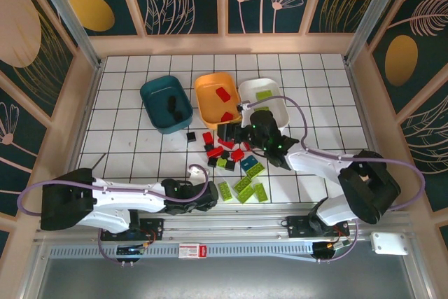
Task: Sort the legos into containers by color
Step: Pick up the lego from the middle-left of the table.
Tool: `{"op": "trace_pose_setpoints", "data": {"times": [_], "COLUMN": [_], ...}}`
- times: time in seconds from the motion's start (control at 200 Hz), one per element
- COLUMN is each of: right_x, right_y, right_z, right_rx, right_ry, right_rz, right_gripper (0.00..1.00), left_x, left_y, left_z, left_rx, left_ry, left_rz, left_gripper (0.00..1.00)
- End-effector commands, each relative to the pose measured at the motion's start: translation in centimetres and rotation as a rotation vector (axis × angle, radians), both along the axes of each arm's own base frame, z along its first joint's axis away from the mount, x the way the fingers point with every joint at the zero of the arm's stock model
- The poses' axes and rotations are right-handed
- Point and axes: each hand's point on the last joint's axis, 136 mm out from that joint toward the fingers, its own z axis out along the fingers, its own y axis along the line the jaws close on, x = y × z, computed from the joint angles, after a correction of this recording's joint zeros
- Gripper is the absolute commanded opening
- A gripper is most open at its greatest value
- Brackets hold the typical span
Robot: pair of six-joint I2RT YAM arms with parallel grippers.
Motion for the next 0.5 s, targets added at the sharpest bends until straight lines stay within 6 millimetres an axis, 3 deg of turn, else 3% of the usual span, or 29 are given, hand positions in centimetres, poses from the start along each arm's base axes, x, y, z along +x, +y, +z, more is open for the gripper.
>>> {"op": "trace_pose_setpoints", "data": {"times": [0.0,0.27,0.375,0.495], "right_x": [0.3,0.3,0.2,0.1], "right_y": [-1.1,-2.7,-3.1,-3.4], "right_z": [1.0,1.5,2.0,2.2], "right_rx": [0.011,0.01,0.018,0.02], "right_ry": [-0.047,-0.059,-0.068,-0.069], "right_rz": [-0.049,-0.1,-0.108,-0.116], "right_gripper": [0.65,0.65,0.65,0.65], "left_x": [-0.3,0.7,3.0,7.5], "left_y": [-0.4,-0.1,1.0,2.6], "left_z": [-0.3,1.0,2.7,7.5], "left_rx": [-0.01,-0.068,-0.126,-0.203], "left_ry": [0.021,-0.013,-0.045,-0.184], "left_rz": [0.013,0.061,0.124,0.205], "left_gripper": [0.54,0.34,0.27,0.27]}}
